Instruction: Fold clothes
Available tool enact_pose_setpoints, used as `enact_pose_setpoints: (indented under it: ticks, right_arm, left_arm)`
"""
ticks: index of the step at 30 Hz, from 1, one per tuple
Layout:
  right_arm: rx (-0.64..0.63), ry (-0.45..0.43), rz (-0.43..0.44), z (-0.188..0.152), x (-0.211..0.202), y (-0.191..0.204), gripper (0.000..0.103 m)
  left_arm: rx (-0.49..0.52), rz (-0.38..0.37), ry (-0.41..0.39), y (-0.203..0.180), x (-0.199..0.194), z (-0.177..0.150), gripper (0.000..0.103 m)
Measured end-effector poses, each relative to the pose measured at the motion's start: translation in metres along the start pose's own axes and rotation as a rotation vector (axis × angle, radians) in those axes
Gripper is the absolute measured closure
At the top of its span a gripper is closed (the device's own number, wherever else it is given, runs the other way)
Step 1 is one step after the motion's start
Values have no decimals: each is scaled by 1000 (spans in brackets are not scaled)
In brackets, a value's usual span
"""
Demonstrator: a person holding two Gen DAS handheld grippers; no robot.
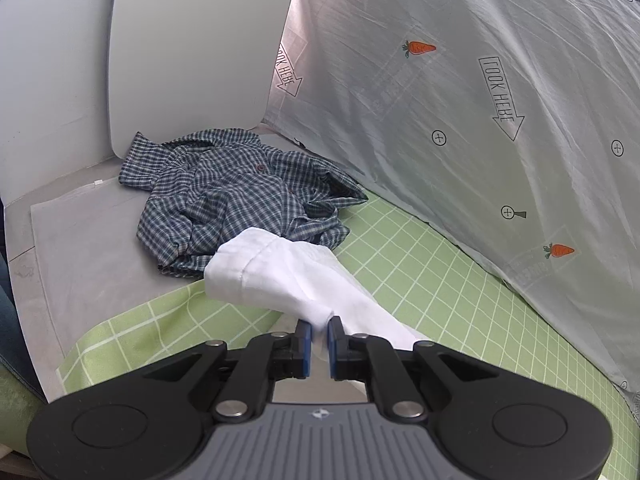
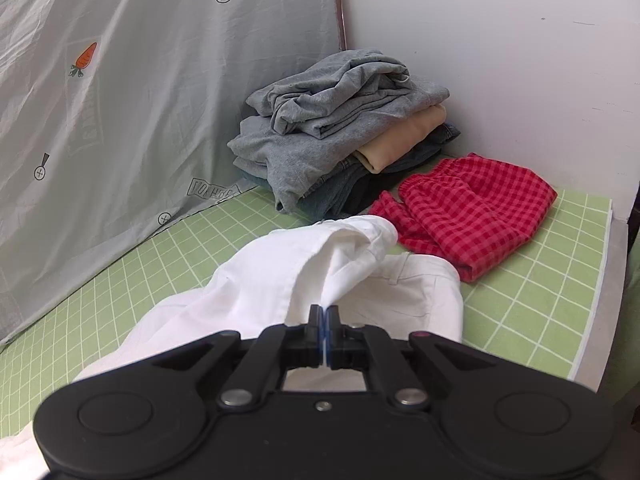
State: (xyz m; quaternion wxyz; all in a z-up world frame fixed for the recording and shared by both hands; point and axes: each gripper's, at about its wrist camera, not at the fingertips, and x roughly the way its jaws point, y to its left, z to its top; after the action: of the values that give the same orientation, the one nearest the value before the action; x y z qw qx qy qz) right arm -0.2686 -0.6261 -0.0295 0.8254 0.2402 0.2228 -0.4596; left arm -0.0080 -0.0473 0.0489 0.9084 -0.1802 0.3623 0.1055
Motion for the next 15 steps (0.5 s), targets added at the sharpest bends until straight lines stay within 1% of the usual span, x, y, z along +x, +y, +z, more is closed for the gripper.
enact_pose_setpoints:
  ticks: [8, 15]
  right_arm:
    - [-36, 8, -11, -12, -21, -23, 102]
    - [-71, 9, -25, -21, -39, -44, 102]
  left_arm:
    - [-35, 46, 52, 47, -23, -41, 93]
    - [-56, 73, 81, 75, -43, -63, 93]
